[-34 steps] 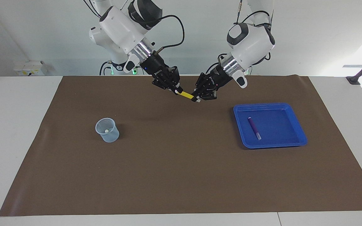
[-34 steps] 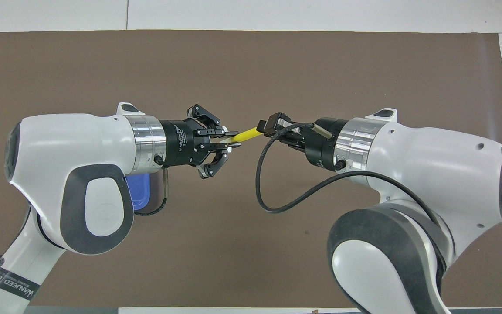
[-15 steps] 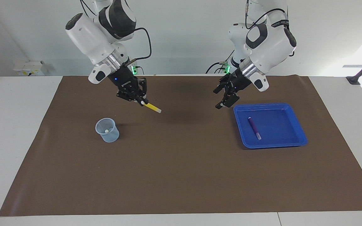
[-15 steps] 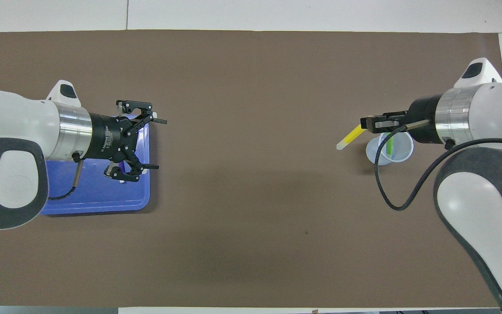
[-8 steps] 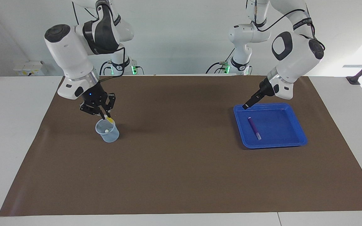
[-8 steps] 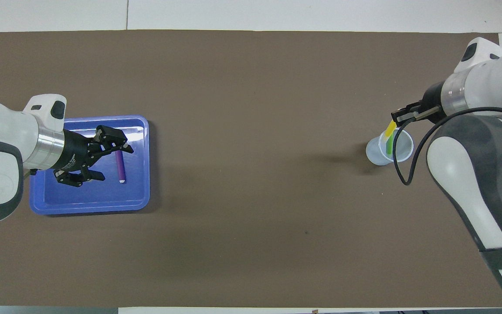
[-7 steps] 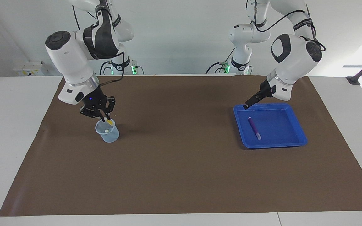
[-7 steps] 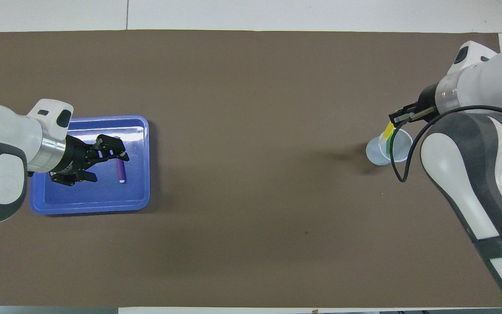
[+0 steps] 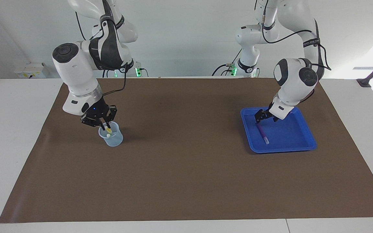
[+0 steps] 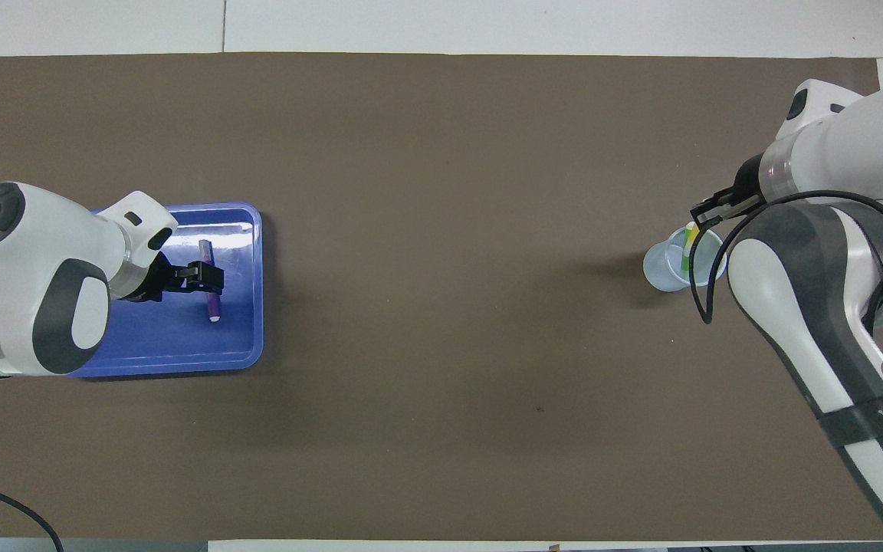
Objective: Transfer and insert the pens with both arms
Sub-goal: 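Insert the yellow pen into the cup while the left gripper reaches the purple pen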
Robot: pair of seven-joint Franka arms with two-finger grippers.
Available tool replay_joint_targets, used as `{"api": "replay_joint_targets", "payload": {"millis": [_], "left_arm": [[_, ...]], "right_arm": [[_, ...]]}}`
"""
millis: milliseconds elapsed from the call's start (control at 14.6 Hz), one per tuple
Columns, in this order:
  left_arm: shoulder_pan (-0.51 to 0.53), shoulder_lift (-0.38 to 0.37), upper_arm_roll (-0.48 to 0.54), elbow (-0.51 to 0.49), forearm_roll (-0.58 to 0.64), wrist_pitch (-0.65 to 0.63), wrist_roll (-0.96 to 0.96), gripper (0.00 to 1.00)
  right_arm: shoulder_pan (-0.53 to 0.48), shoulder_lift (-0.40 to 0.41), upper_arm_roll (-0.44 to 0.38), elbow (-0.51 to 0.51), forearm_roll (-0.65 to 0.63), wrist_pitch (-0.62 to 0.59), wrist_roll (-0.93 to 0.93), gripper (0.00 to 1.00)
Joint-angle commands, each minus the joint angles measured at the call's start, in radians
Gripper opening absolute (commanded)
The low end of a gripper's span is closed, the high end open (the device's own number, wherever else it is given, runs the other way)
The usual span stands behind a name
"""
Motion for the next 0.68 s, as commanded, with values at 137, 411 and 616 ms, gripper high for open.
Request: {"api": "replay_joint_targets", "payload": {"millis": [137, 411, 616], "left_arm": [[-0.02, 0.058, 0.001, -0.01, 0.068, 0.083, 0.022, 0.91], [-0.024, 0.073, 0.001, -0.004, 0.068, 0.102, 0.02, 0.86], [-0.025, 0.087, 0.003, 0.012, 0.069, 0.105, 0.02, 0.85]], "right_arm": [[-0.026, -0.058, 0.015, -0.159, -0.011, 0.138, -0.023, 0.06], [-0.03, -0.055, 0.016, -0.138, 0.008, 0.125, -0.024, 1.0], [-0.03, -0.061, 0.012, 0.027, 0.141, -0.076, -0.005, 1.0]]}}
